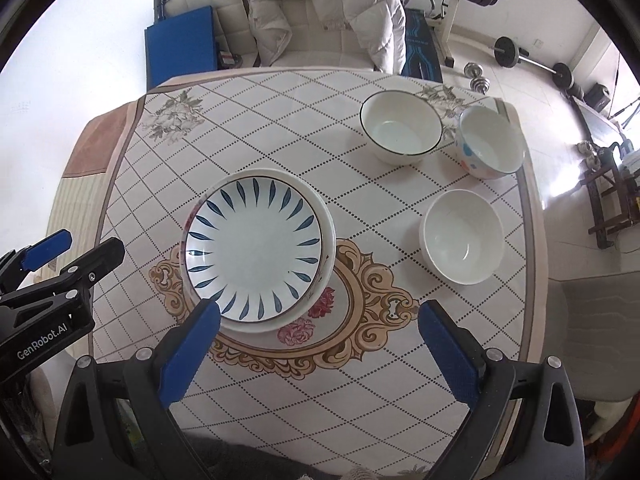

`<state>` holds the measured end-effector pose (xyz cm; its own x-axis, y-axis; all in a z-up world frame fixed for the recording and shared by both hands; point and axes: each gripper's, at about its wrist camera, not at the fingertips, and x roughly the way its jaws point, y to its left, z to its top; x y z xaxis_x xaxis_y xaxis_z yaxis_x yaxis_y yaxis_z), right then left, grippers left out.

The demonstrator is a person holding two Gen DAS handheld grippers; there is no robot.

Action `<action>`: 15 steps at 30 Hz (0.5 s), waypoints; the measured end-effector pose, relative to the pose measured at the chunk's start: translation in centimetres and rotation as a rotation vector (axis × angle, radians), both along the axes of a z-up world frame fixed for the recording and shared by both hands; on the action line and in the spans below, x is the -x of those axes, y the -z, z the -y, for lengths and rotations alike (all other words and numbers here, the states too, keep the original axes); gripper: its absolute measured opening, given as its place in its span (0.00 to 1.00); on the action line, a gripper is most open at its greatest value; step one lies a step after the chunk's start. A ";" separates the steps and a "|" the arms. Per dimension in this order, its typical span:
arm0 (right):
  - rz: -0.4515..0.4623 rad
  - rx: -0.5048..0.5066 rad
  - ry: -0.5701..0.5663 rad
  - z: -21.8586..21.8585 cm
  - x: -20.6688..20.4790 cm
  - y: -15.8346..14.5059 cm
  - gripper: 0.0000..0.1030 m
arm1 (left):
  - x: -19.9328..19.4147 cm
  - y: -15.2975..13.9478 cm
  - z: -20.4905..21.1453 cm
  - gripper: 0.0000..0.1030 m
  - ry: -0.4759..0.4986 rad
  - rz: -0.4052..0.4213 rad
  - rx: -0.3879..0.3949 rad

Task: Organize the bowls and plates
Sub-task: 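Move both grippers away from the plates toward the white bowls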

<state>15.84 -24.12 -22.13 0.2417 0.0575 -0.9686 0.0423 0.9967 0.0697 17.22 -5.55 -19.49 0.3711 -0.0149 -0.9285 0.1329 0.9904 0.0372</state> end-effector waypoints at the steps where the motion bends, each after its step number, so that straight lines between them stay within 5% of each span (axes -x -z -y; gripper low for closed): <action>1: 0.020 0.007 0.001 -0.2 0.8 -1.0 0.98 | 0.7 -0.7 -0.2 0.80 0.001 0.011 0.005; 15: 0.193 0.082 0.020 -3.3 11.2 -10.3 0.98 | 9.2 -6.9 -2.9 0.80 0.020 0.123 0.019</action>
<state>4.66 -20.78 -11.81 0.4236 -0.0266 -0.9055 0.0556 0.9984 -0.0034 8.07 -2.62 -12.61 0.4821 -0.0407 -0.8752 0.1481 0.9883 0.0356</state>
